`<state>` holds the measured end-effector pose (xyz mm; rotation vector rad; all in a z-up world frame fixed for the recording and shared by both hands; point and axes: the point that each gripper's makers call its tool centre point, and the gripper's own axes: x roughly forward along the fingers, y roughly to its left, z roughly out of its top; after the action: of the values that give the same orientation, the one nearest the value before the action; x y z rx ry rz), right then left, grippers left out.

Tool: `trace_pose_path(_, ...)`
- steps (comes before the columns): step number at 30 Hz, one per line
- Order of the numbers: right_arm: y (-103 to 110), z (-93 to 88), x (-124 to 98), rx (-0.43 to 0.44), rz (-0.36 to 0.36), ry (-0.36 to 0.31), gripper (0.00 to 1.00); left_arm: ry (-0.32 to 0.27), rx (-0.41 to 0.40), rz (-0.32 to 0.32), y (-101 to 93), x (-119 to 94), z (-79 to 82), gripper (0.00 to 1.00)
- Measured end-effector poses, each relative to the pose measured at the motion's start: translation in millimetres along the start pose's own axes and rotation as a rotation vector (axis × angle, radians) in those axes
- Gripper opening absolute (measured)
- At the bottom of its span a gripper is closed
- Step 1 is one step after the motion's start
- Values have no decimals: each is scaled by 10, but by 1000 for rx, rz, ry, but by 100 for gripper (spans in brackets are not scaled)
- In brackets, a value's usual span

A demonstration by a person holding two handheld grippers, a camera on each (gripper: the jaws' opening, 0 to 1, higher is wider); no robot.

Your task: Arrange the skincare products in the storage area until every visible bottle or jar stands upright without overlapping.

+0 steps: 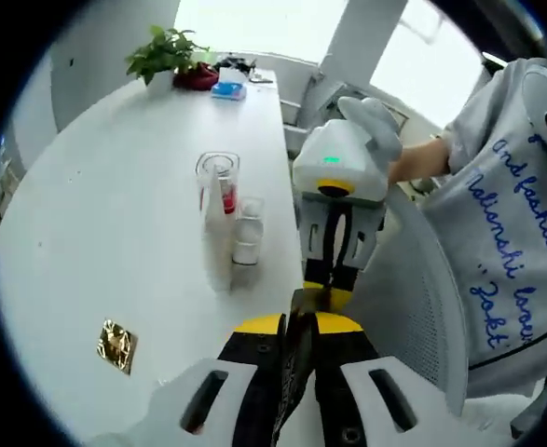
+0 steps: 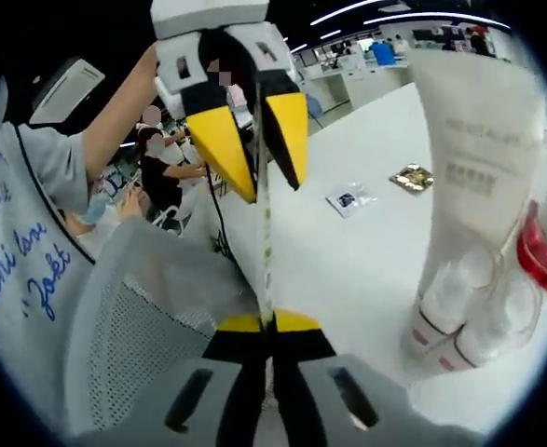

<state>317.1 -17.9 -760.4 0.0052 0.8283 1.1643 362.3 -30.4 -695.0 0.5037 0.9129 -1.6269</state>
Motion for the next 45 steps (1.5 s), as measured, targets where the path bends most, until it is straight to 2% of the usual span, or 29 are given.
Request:
trace_pose_path(6, -55, -6, 5, 32, -21, -6, 1, 31, -8, 34, 139, 29, -120, 4)
trace_pose_path(12, -96, 2, 21, 64, -41, -25, 1, 40, -11, 71, 273, 69, -154, 1)
trace_pose_path(17, -110, 30, 54, 49, -65, -20, 1, 64, -17, 111, 412, 117, -206, 0)
trace_pose_path(20, -144, 43, 66, 44, -84, -21, 1, 98, -15, 154, 518, 150, -270, 0)
trace_pose_path(32, -244, -1, 127, 19, -163, 5, 1, 98, -57, 173, 526, 336, -293, 0)
trace_pose_path(45, -335, -62, 208, 0, -234, 58, 1, 141, -46, 206, 779, 503, -382, 0)
